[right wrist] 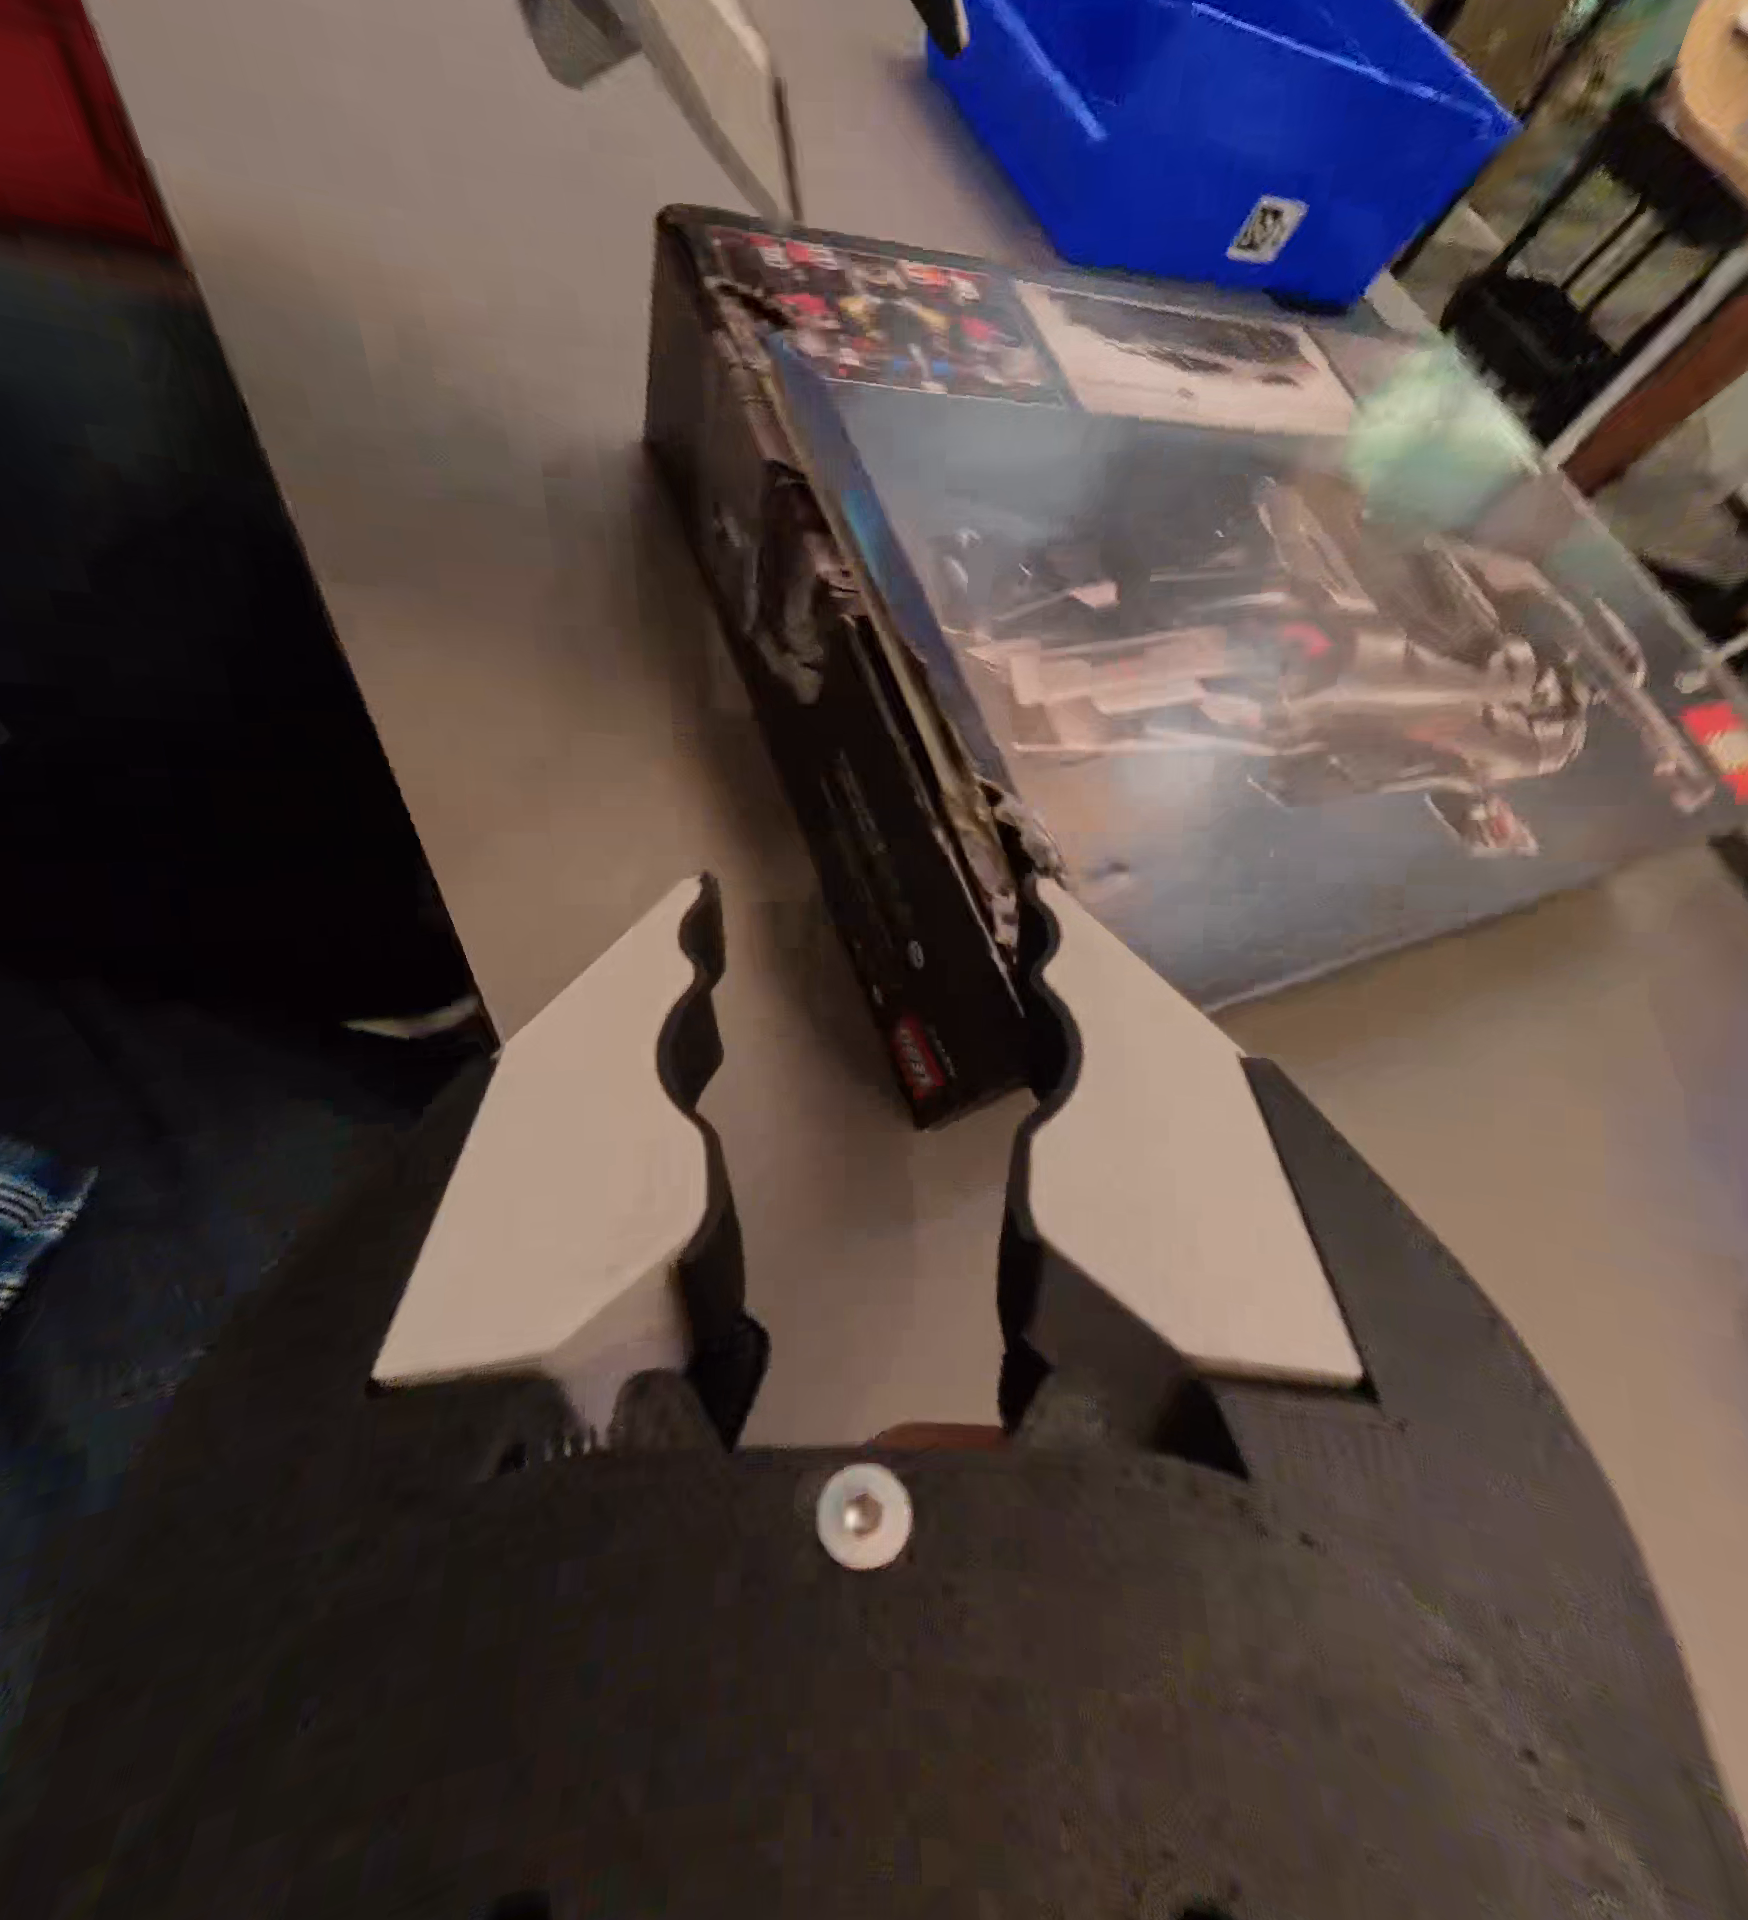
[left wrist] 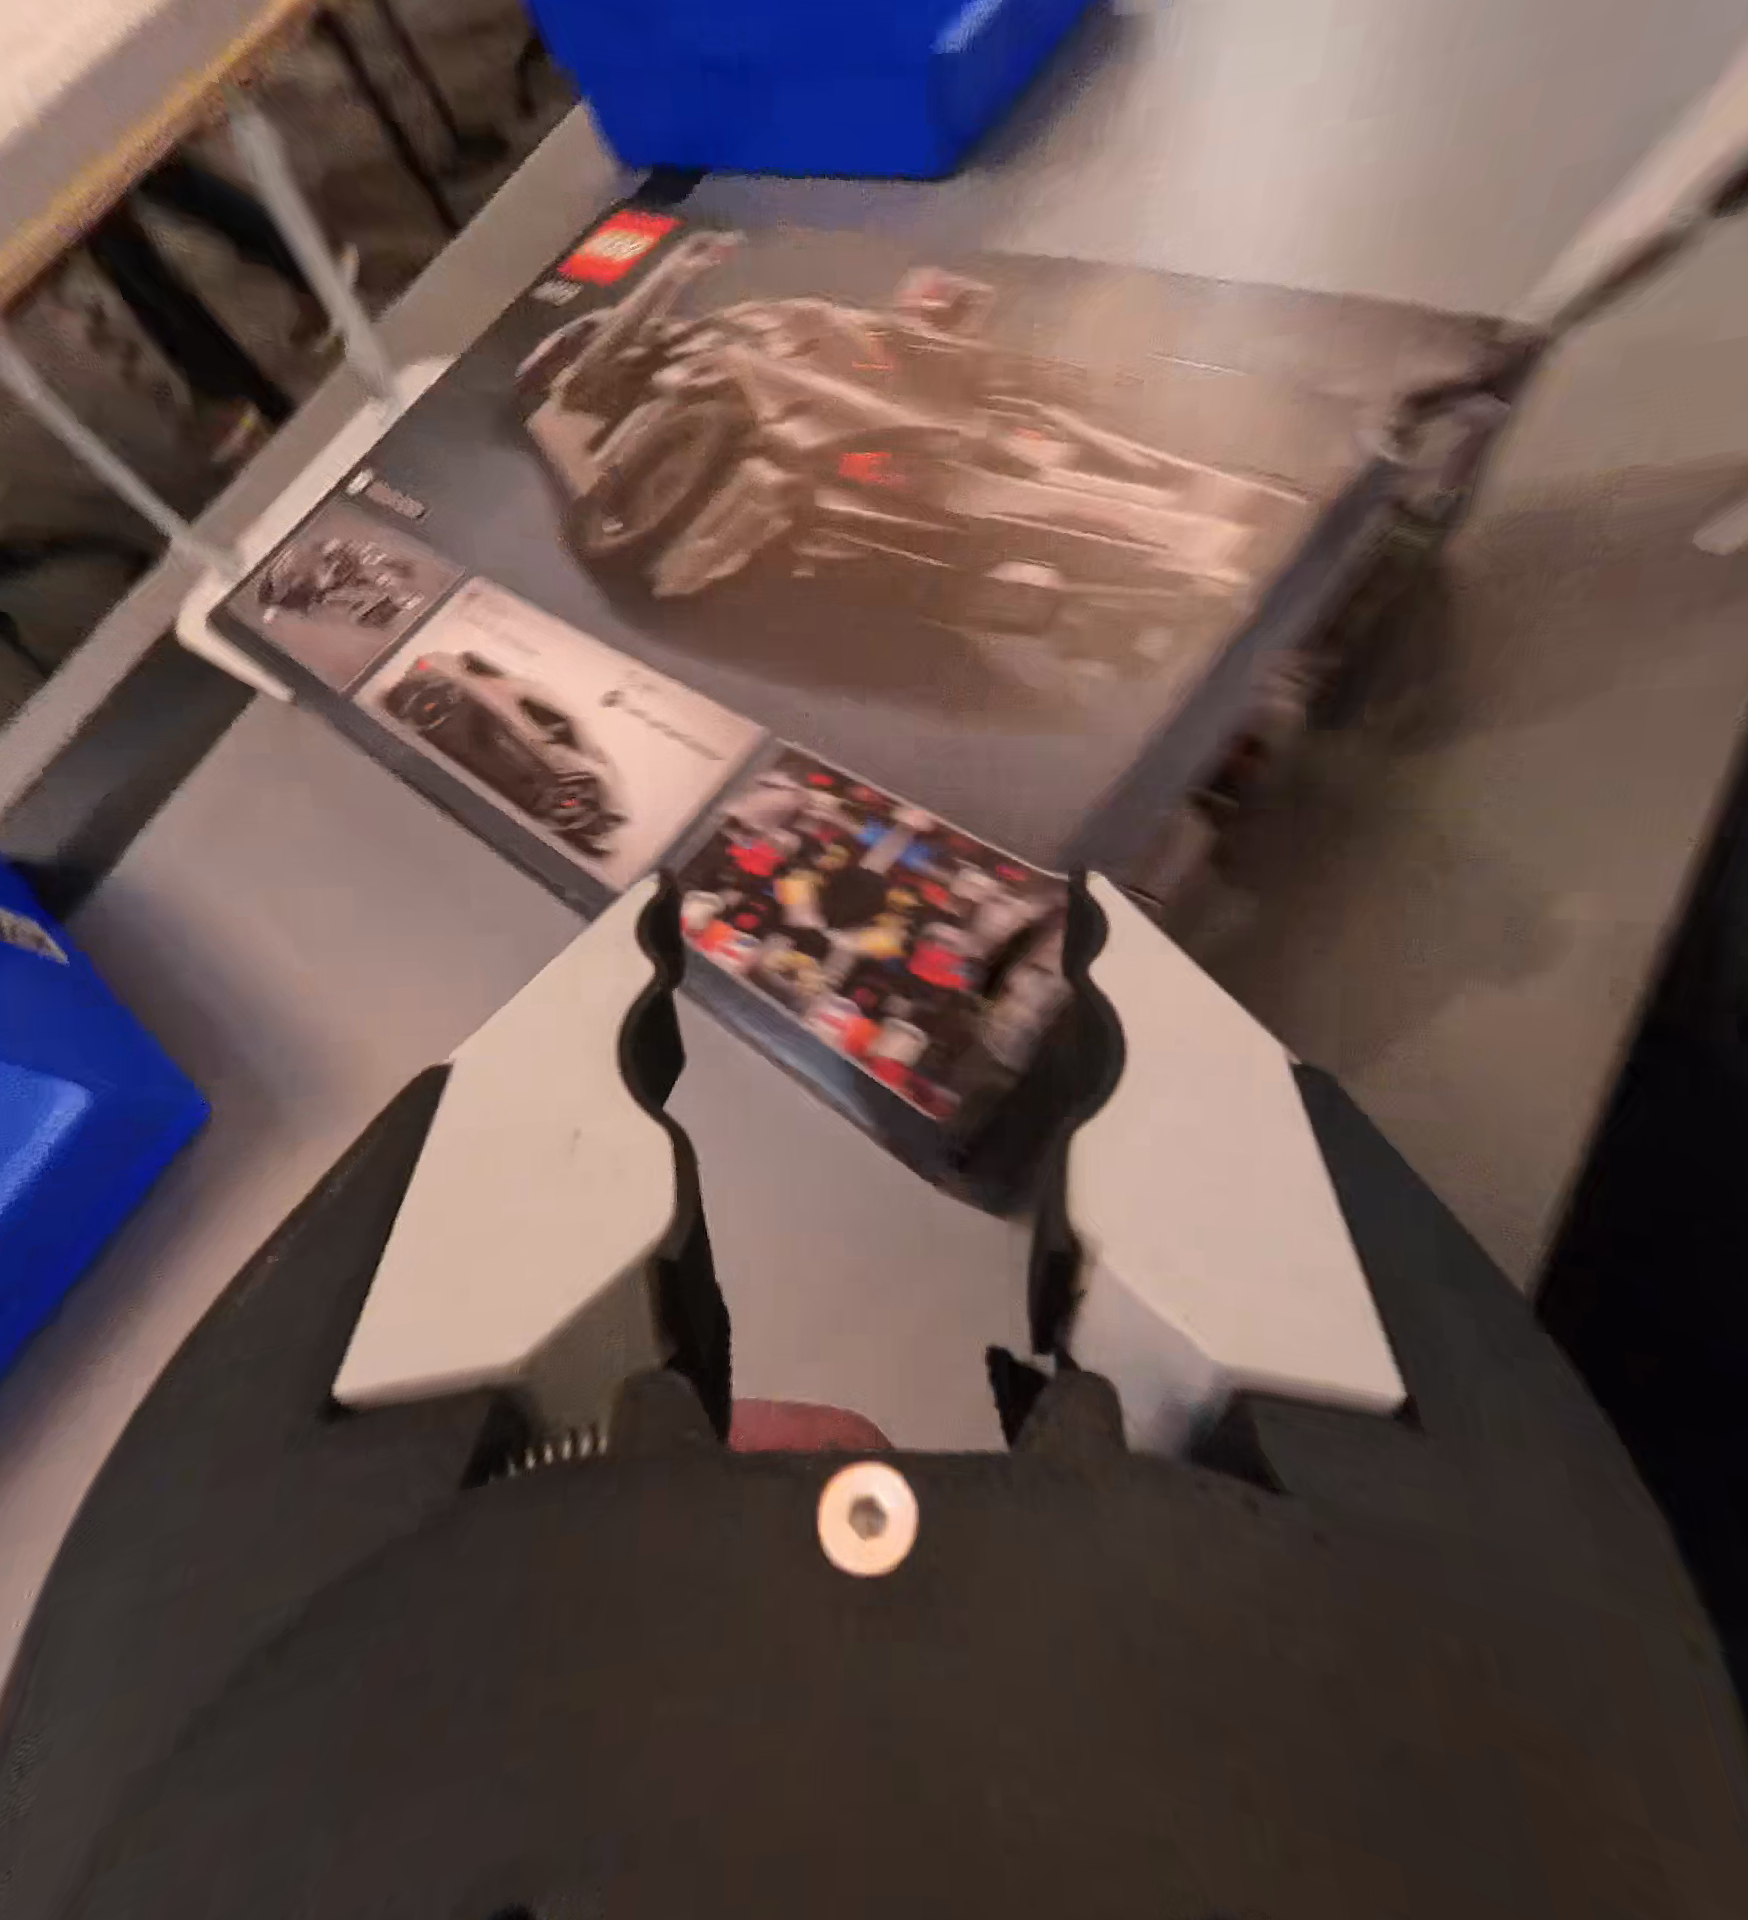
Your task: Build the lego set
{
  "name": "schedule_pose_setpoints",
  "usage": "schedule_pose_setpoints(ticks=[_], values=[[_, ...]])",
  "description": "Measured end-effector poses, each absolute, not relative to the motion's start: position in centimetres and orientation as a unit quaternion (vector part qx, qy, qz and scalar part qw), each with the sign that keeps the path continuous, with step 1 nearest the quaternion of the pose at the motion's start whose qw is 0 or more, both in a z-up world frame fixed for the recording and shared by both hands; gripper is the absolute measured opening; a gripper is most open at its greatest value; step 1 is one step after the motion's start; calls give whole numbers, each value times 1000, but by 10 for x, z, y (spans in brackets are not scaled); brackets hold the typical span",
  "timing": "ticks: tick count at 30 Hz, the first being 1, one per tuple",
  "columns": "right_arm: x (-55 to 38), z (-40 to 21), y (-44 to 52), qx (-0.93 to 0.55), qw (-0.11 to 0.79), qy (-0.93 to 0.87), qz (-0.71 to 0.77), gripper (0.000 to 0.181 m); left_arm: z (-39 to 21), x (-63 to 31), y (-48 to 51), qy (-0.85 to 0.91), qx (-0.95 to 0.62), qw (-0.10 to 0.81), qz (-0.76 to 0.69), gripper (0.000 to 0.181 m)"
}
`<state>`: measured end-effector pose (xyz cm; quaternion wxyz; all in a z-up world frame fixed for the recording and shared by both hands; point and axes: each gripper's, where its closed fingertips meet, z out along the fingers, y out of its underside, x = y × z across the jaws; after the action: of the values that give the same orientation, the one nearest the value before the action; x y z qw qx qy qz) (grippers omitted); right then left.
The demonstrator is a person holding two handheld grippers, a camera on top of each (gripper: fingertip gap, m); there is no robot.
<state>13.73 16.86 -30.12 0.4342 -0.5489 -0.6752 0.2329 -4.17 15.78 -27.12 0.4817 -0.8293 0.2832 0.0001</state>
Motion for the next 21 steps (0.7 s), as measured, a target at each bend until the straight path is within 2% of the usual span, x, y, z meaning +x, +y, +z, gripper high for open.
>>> schedule_pose_setpoints(ticks=[2,8,12,18,21], values=[[133,-308,166,-545,426,-692,207,52,-283,-18,126,338,-816,468,23,61],[122,-315,169,-521,441,-715,149,36,-315,1,108,404,-791,445,114,51],[122,-315,171,-521,440,-718,138,30,-325,-13,118,402,-790,434,163,50],[122,-316,170,-522,443,-716,134,35,-329,-13,120,403,-791,433,158,52],[121,-317,171,-522,442,-718,130,31,-331,-13,120,416,-786,424,172,51]])
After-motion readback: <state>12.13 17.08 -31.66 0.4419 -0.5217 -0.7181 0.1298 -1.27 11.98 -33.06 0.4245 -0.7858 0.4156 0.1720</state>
